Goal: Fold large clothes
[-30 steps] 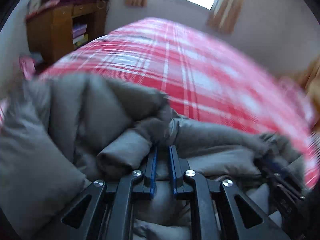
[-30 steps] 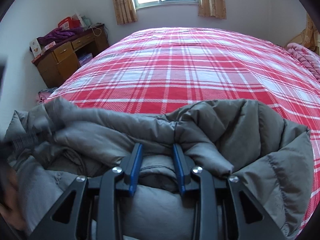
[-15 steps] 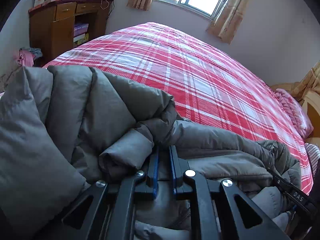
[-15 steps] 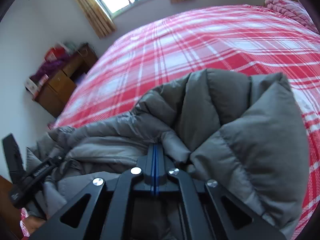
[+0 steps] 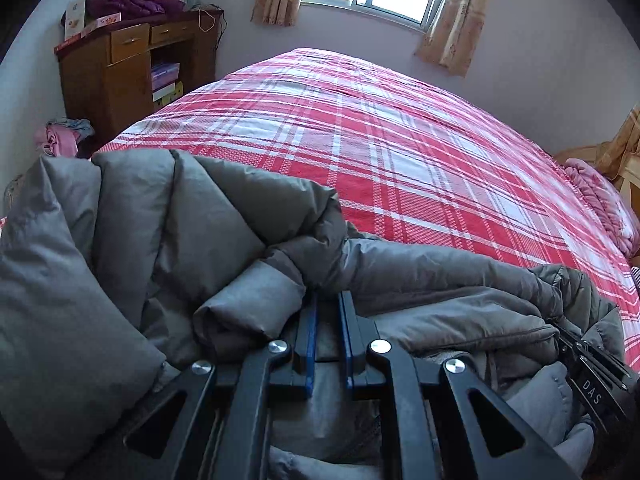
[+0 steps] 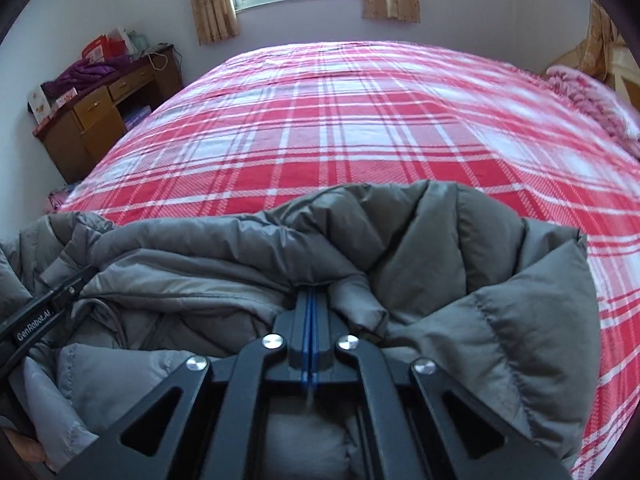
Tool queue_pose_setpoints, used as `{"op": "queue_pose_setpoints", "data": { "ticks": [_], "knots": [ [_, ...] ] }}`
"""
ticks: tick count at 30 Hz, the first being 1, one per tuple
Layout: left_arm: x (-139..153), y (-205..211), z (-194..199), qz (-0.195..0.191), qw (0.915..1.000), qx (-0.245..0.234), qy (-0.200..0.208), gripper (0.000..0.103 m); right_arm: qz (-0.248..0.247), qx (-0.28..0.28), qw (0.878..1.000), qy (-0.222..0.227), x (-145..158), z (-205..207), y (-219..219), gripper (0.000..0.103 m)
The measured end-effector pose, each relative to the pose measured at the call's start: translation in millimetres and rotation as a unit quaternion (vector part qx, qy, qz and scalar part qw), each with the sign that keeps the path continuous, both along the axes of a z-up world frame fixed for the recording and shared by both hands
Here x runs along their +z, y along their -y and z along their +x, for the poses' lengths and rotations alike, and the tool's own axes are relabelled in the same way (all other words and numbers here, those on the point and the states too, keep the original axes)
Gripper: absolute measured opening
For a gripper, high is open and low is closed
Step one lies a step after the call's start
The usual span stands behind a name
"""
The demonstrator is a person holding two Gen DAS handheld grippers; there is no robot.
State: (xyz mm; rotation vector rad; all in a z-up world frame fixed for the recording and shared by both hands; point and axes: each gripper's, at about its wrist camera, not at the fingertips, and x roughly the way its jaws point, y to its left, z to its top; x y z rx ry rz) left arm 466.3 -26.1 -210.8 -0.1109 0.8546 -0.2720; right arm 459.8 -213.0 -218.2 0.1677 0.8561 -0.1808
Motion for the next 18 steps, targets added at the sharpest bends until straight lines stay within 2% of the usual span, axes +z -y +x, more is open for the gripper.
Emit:
{"op": "queue_pose_setpoints", "data": {
  "ticks": [3, 7, 10, 12, 15, 16, 17, 18],
  "knots": [
    [0, 1, 0, 0.007, 1.0, 0.001, 0.001, 0.012, -0.013, -0.002, 1.0, 0.0, 1, 0, -5, 0.0],
    [6, 2, -2, 0.012, 0.9999, 0.001, -0.003, 0.012, -0.005, -0.003, 1.0, 0.006, 3, 0, -4, 0.0],
    [22, 4, -12, 0.029, 0.9995, -0.01, -0.01, 0.012, 0.025, -0.001, 1.0, 0.01, 9, -3, 3, 0.001],
    [43, -1, -31, 0.027, 0.9992, -0.029, -0.002, 0.012, 0.042, -0.003, 0.999, 0.018, 22, -11, 8, 0.004],
    [80, -19, -75, 0.025, 0.9976, -0.058, 0.029, 0.012, 0.061, 0.002, 0.995, 0.083, 67, -51, 10, 0.014],
    [93, -29, -94, 0.025, 0.9967, -0.062, 0.045, 0.012, 0.06, 0.014, 0.992, 0.106, 87, -73, 10, 0.024],
    [103, -37, -110, 0.023, 0.9957, -0.068, 0.058, 0.012, 0.056, 0.02, 0.991, 0.121, 100, -91, 9, 0.04],
    [113, -46, -129, 0.021, 0.9944, -0.076, 0.071, 0.012, 0.052, 0.024, 0.989, 0.137, 113, -112, 8, 0.049]
  ]
}}
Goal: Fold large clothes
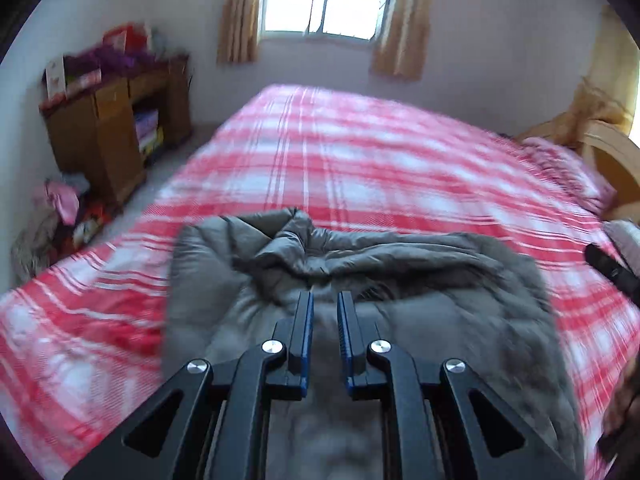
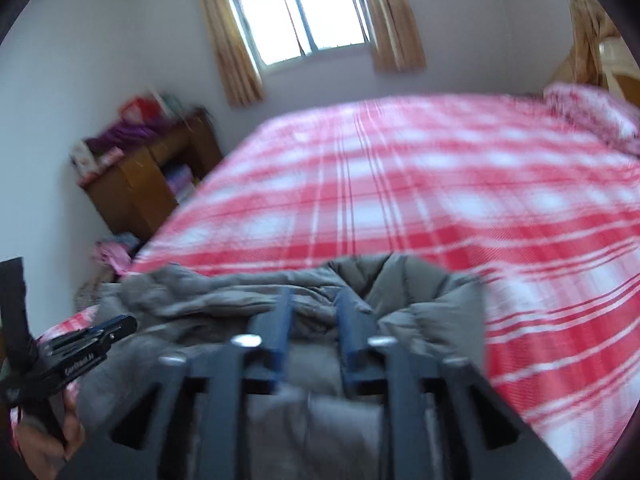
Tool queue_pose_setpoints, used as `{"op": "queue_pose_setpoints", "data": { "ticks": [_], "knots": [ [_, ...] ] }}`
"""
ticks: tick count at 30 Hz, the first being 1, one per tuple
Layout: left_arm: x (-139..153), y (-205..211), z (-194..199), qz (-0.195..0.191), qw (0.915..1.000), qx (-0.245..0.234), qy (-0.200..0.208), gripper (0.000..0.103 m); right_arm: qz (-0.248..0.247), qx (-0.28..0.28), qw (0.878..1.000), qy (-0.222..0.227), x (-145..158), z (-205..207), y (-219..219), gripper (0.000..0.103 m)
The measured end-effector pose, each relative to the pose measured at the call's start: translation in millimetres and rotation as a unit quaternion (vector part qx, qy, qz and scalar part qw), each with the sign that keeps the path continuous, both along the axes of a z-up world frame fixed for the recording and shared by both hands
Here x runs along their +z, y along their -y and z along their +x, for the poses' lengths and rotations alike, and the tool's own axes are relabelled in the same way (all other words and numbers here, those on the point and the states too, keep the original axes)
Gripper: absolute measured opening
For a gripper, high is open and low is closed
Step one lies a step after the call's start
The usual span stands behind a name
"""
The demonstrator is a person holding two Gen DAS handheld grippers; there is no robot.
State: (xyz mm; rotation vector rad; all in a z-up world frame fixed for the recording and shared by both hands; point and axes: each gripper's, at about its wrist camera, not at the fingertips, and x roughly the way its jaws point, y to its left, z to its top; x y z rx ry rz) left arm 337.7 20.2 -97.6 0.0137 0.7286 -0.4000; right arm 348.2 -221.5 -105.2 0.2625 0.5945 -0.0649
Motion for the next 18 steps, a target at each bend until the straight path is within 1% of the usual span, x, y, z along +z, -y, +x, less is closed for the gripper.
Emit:
{"op": "queue_pose_setpoints", "data": {
  "ticks": [1, 2, 3, 4, 5, 6, 7, 8, 9, 10, 11, 13, 15, 16, 18],
  "knots": [
    [11, -14, -25, 0.001, 0.9999, -0.011, 0.013, 0.013, -0.006, 0.001, 1.0, 0.026, 17, -33, 1, 0.06],
    [18, -23, -43, 0.003, 0.9997, -0.017, 0.019, 0.014, -0.008, 0.002, 0.999, 0.046, 29, -61, 1, 0.064],
    [23, -34, -60, 0.005, 0.9995, -0.022, 0.023, 0.017, -0.01, 0.004, 0.998, 0.06, 38, -82, 2, 0.065],
    [28, -50, -84, 0.008, 0.9993, -0.023, 0.027, 0.022, -0.014, 0.009, 0.997, 0.075, 49, -117, 2, 0.065],
    [29, -62, -99, 0.009, 0.9993, -0.02, 0.029, 0.038, -0.02, 0.012, 0.996, 0.082, 56, -141, 3, 0.065],
    [29, -78, -120, 0.01, 0.9993, -0.011, 0.033, 0.062, -0.028, 0.015, 0.996, 0.086, 62, -162, 3, 0.065],
    [28, -94, -141, 0.013, 0.9991, 0.005, 0.041, 0.073, -0.038, 0.019, 0.995, 0.089, 67, -194, 4, 0.066],
    [27, -106, -158, 0.014, 0.9985, 0.018, 0.05, 0.081, -0.043, 0.022, 0.995, 0.089, 70, -212, 5, 0.066],
    [24, -122, -179, 0.015, 0.9976, 0.032, 0.059, 0.081, -0.048, 0.024, 0.995, 0.084, 71, -233, 8, 0.066],
    [20, -135, -196, 0.018, 0.9973, 0.04, 0.058, 0.081, -0.051, 0.024, 0.996, 0.073, 71, -262, 11, 0.066],
    [17, -145, -206, 0.021, 0.9972, 0.047, 0.053, 0.081, -0.052, 0.024, 0.996, 0.065, 70, -279, 13, 0.066],
    [7, -168, -234, 0.027, 0.9969, 0.065, 0.036, 0.081, -0.044, 0.028, 0.997, 0.051, 71, -324, 20, 0.066],
    [-5, -183, -251, 0.024, 0.9968, 0.074, 0.018, 0.081, -0.027, 0.037, 0.998, 0.047, 77, -357, 25, 0.066],
    [-14, -190, -258, 0.019, 0.9969, 0.076, 0.007, 0.081, -0.021, 0.044, 0.998, 0.049, 81, -369, 27, 0.066],
    [-30, -196, -268, 0.016, 0.9963, 0.083, -0.014, 0.081, -0.018, 0.062, 0.997, 0.049, 88, -391, 27, 0.07]
  ]
}}
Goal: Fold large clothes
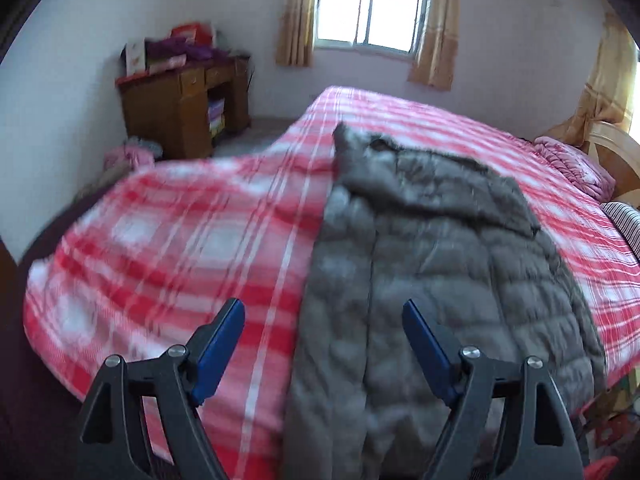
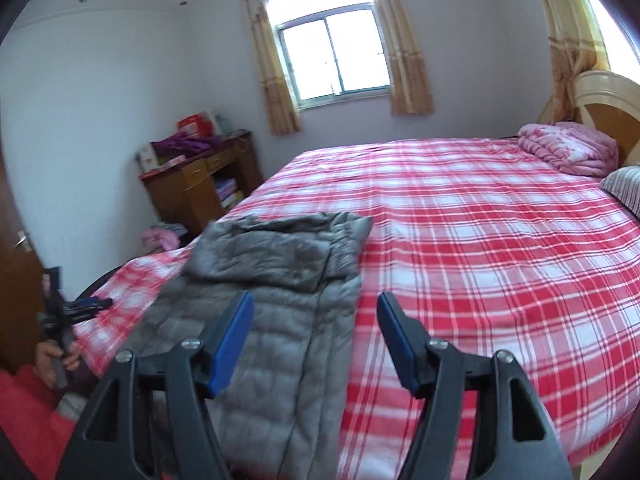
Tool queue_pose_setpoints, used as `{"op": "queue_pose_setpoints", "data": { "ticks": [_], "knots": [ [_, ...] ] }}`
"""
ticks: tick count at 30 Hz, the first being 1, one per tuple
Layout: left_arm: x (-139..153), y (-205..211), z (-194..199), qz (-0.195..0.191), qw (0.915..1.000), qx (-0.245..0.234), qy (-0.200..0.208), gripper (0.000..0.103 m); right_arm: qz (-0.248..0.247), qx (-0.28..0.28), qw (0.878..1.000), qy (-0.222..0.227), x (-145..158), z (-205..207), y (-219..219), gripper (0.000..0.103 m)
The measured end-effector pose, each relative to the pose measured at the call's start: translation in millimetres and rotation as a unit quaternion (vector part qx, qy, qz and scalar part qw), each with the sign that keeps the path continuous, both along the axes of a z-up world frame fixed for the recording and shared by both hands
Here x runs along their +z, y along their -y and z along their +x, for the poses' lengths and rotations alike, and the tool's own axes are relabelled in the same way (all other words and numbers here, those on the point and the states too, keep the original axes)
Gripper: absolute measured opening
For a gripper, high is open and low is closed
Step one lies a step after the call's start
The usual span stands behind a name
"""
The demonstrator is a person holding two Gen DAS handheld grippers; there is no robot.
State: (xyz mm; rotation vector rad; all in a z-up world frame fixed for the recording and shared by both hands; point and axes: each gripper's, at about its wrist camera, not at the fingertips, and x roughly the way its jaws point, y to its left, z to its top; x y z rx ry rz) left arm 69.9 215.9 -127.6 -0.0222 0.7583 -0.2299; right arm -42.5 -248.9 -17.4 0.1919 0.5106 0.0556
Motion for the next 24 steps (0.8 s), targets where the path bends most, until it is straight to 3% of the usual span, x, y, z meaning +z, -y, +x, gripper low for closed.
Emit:
{"op": "queue_pose_setpoints", "data": {
  "ticks": [3, 9, 10, 14, 17, 21, 24],
  "knots": [
    [-25, -4, -12, -0.001, 0.9997, 0.006, -0.024, 0.081, -0.01, -0.005, 1.0, -0.001, -16, -9, -8, 0.076],
    [-68, -8, -25, 0.014, 0.9977, 0.008, -0.065, 0.081, 0.005, -0.015, 0.99, -0.137, -123, 24, -26, 0.076],
    [-71, -7, -28, 0.026, 0.9982, 0.009, -0.053, 0.081, 0.009, -0.02, 0.986, -0.163, -150, 28, -29, 0.076],
    [-74, 1, -33, 0.056, 0.9973, -0.002, -0.048, 0.081, 0.008, -0.027, 0.982, -0.189, -175, 27, -31, 0.072],
    [-74, 2, -35, 0.047, 0.9975, -0.015, -0.05, 0.081, 0.011, 0.0, 0.977, -0.214, -190, 27, -40, 0.06],
    [-81, 0, -40, 0.0, 0.9956, -0.04, -0.085, 0.081, 0.023, 0.026, 0.97, -0.242, -208, 29, -50, 0.051],
    [-93, 5, -42, 0.019, 0.9948, -0.035, -0.094, 0.073, 0.016, 0.04, 0.968, -0.249, -216, 32, -57, 0.05]
  ]
}}
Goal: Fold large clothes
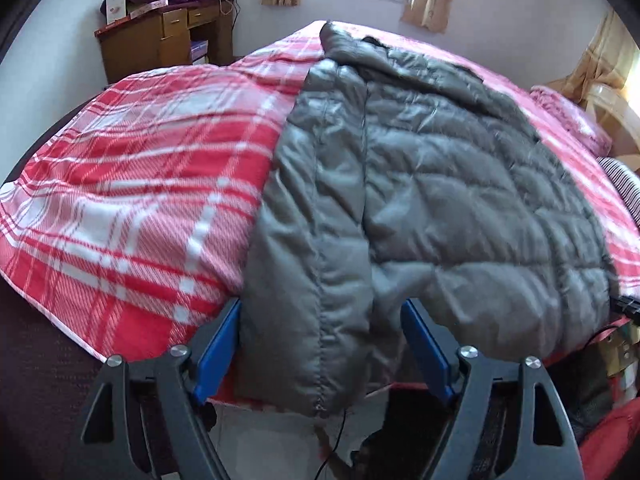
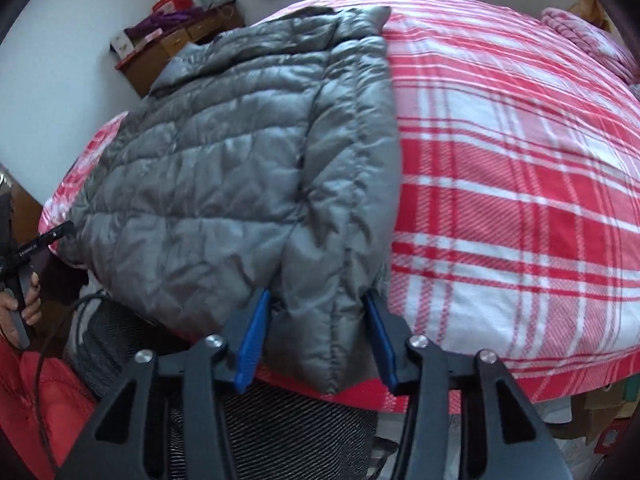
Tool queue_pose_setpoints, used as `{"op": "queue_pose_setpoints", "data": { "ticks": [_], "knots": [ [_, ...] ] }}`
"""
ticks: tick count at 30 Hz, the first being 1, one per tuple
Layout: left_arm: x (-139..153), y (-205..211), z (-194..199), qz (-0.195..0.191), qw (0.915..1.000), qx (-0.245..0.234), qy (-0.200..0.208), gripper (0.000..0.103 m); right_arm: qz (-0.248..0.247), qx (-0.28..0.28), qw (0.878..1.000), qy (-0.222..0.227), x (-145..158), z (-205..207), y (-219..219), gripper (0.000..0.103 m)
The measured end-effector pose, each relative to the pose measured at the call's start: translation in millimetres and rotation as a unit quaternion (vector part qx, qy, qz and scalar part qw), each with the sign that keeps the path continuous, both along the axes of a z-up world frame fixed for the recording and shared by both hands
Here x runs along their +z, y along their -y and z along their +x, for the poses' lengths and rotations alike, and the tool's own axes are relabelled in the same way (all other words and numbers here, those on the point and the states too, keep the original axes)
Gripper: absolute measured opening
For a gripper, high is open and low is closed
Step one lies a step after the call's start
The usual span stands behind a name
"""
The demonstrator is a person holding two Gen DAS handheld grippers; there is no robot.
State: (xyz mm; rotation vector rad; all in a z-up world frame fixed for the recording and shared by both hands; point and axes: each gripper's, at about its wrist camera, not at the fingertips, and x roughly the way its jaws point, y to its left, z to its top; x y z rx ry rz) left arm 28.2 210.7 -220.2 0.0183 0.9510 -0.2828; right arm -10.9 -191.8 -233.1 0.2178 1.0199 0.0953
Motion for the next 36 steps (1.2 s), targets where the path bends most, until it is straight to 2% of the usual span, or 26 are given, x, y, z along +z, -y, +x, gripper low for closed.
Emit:
{"op": "queue_pose_setpoints", "data": {
  "ticks": [1, 2, 5, 6, 8, 11, 15, 16, 17, 20, 25, 28, 30, 32, 34, 36],
  "knots": [
    [-3, 1, 1, 0.005, 1.0, 0.005, 0.0, 0.068, 0.001, 0.003, 1.0, -0.002, -2, 1, 0, 0.047],
    [-4, 2, 2, 0.003, 1.0, 0.007, -0.003, 0.058, 0.006, 0.004, 1.0, -0.004, -3, 1, 0, 0.037],
    [-1, 2, 1, -0.033, 0.9994, -0.004, -0.009, 0.026, 0.027, 0.009, 1.0, -0.007, -2, 5, 5, 0.017],
    [3, 3, 0, -0.037, 0.9993, -0.007, -0.004, 0.02, 0.033, 0.012, 0.999, -0.005, 0, 5, 5, 0.015],
    [17, 3, -4, -0.056, 0.9983, -0.012, 0.012, 0.016, 0.044, 0.017, 0.999, 0.007, 9, 2, 5, 0.012],
    [57, -2, -8, -0.111, 0.992, -0.02, 0.058, 0.014, 0.089, 0.014, 0.995, 0.053, 35, -5, 11, 0.011],
    [113, -9, -10, -0.178, 0.977, -0.03, 0.114, 0.014, 0.131, 0.013, 0.982, 0.136, 84, -8, 20, 0.011],
    [127, -9, -10, -0.185, 0.974, -0.036, 0.126, 0.014, 0.149, 0.014, 0.974, 0.172, 108, -7, 23, 0.011],
    [138, -7, -13, -0.189, 0.9712, -0.041, 0.139, 0.014, 0.149, 0.014, 0.974, 0.172, 108, -7, 23, 0.011],
    [169, -8, -30, -0.205, 0.9614, -0.061, 0.173, 0.014, 0.155, 0.019, 0.964, 0.216, 141, -10, 23, 0.011],
    [206, -15, -57, -0.233, 0.946, -0.096, 0.204, 0.014, 0.17, 0.033, 0.95, 0.26, 178, -38, 23, 0.011],
    [231, -16, -51, -0.235, 0.9435, -0.094, 0.214, 0.014, 0.185, 0.031, 0.938, 0.291, 200, -55, 31, 0.011],
    [241, -14, -36, -0.234, 0.9449, -0.081, 0.214, 0.014, 0.193, 0.022, 0.932, 0.307, 212, -54, 39, 0.011],
    [247, -8, -7, -0.227, 0.9499, -0.057, 0.207, 0.014, 0.19, 0.014, 0.927, 0.322, 222, -43, 47, 0.011],
    [247, -4, 39, -0.233, 0.9566, -0.013, 0.174, 0.014, 0.174, 0.007, 0.927, 0.332, 231, -23, 54, 0.011],
    [240, 0, 83, -0.241, 0.9596, 0.02, 0.144, 0.015, 0.167, 0.001, 0.928, 0.333, 234, 5, 60, 0.011]
  ]
}}
